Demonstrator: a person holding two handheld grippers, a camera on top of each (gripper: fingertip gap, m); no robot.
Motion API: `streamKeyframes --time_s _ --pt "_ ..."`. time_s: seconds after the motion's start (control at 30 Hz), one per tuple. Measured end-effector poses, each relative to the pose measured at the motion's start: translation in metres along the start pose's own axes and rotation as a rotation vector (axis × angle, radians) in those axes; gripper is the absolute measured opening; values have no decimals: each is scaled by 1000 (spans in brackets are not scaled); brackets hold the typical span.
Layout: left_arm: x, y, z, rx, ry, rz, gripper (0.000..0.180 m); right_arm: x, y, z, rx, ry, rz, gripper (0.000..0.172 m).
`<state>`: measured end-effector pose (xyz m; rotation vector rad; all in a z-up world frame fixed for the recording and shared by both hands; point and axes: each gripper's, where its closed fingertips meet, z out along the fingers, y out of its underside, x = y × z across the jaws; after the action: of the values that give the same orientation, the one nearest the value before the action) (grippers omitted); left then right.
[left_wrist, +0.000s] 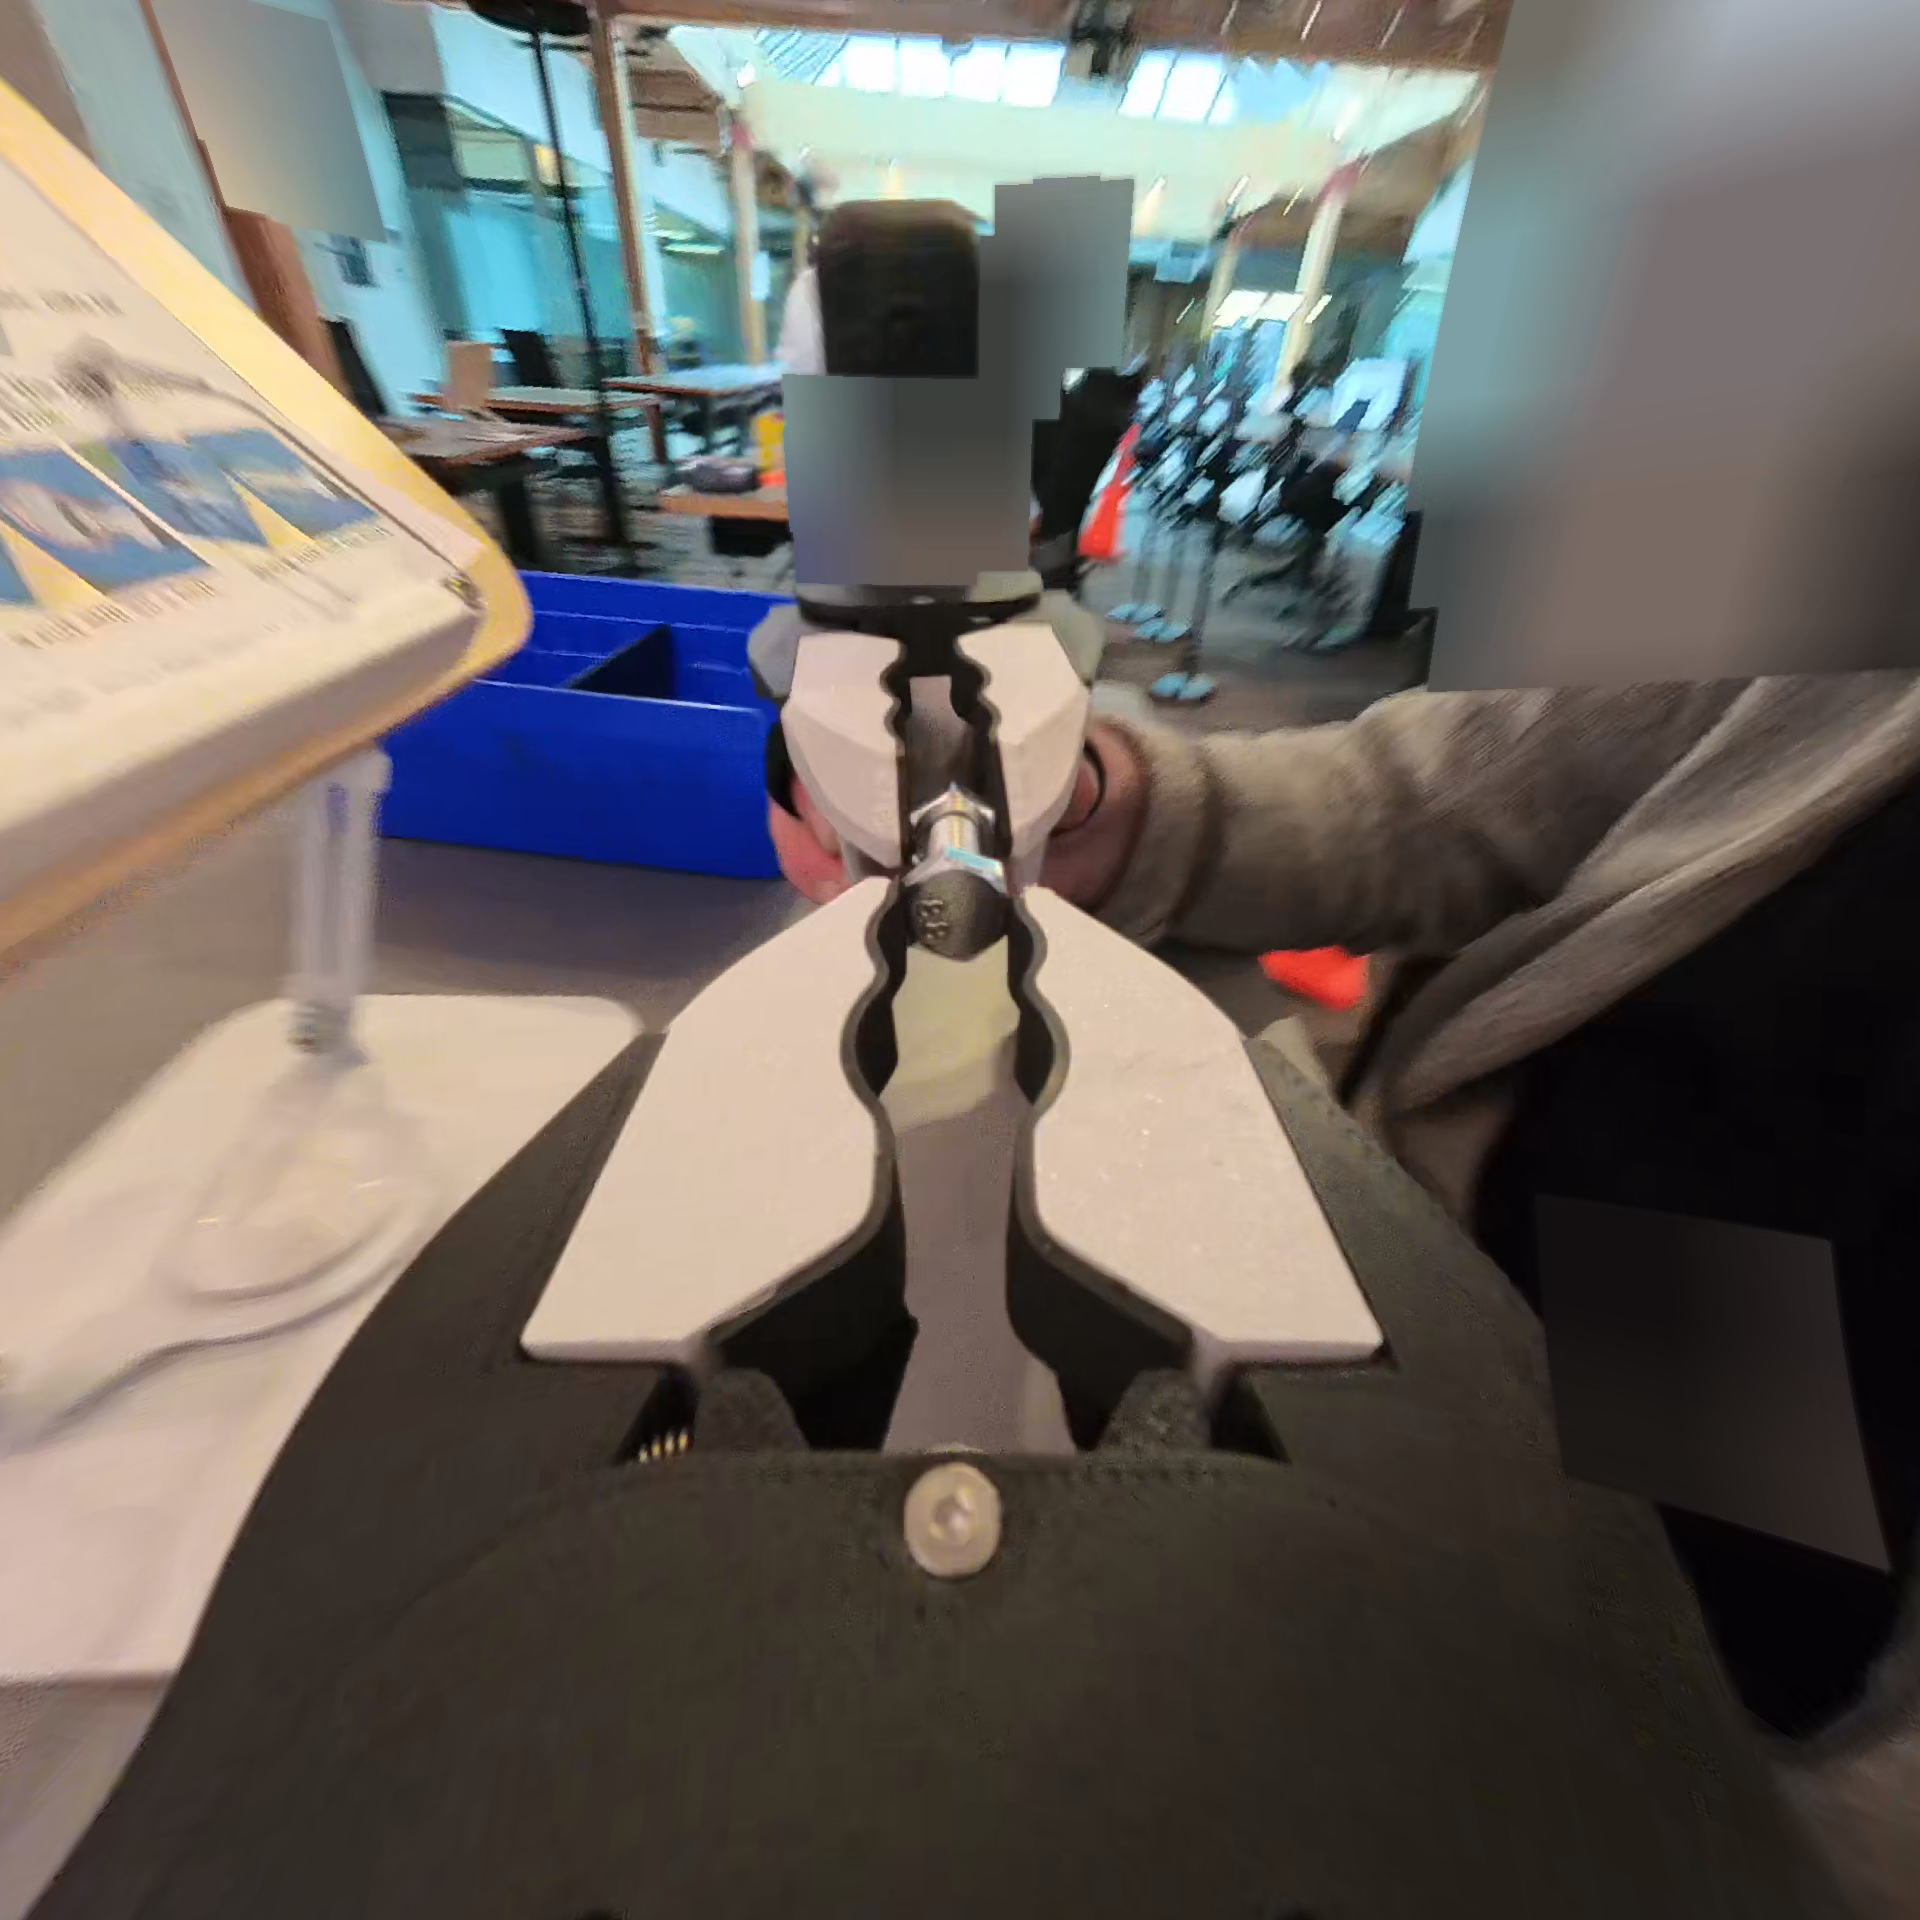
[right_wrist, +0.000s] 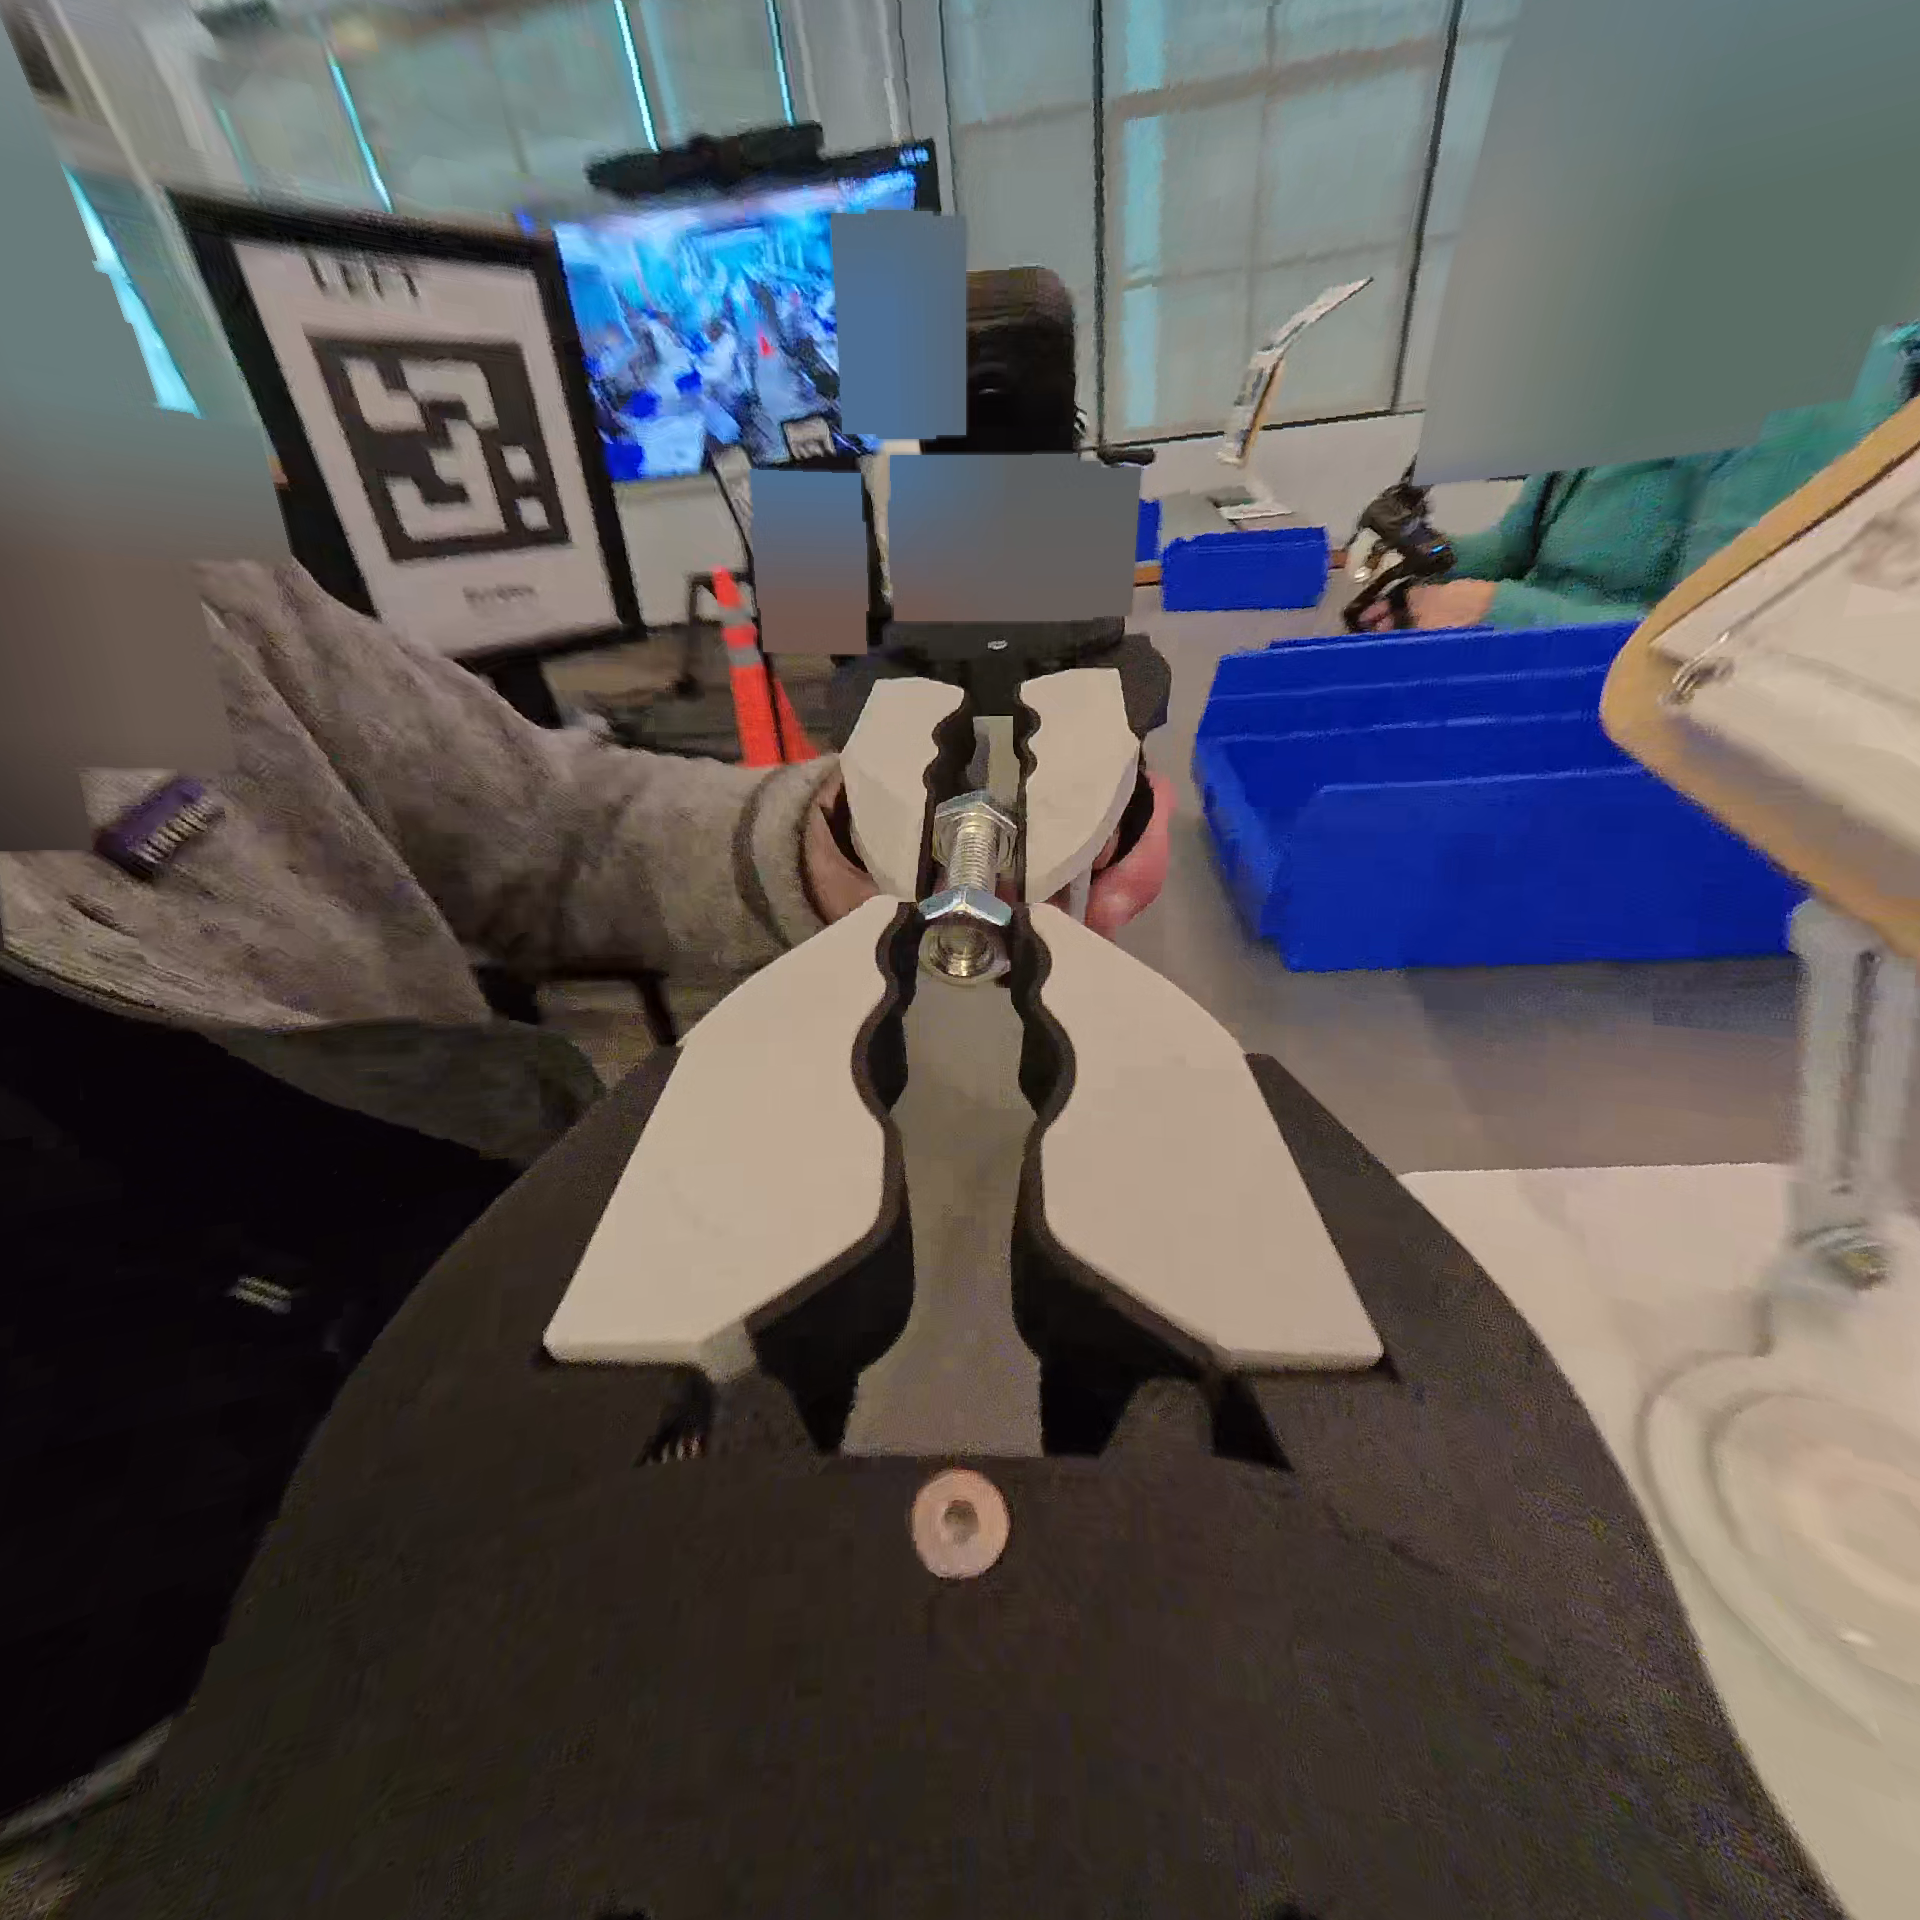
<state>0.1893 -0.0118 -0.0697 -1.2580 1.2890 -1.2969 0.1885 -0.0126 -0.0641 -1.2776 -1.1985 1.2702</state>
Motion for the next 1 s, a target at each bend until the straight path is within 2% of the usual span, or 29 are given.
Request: streamKeyframes --time_s 0.07,0.17,0.27,0.37,0.5,0.7,0.77,1.0 --pt "5 -1 -2 59 146 -208 17 -3 2 2 -73 90 -229 18" --pt "7 9 -5 97 294 -427 17 -4 9 6 -198 227 -526 18" --pt "5 17 -7 93 326 -477 17 -2 20 9 -396 369 -912 18" --pt "4 19 -9 97 344 -507 17 -1 23 11 -457 419 -1012 18" --pt "3 19 -9 103 344 -516 17 0 23 10 -466 430 -1023 18" --pt "1 16 -8 131 324 -473 21 1 19 9 -407 407 -900 18" --pt "1 20 -2 83 291 -429 42 2 19 9 -368 379 -802 18" --pt "-12 11 -4 35 4 -29 41 6 5 1 -89 161 -219 18"
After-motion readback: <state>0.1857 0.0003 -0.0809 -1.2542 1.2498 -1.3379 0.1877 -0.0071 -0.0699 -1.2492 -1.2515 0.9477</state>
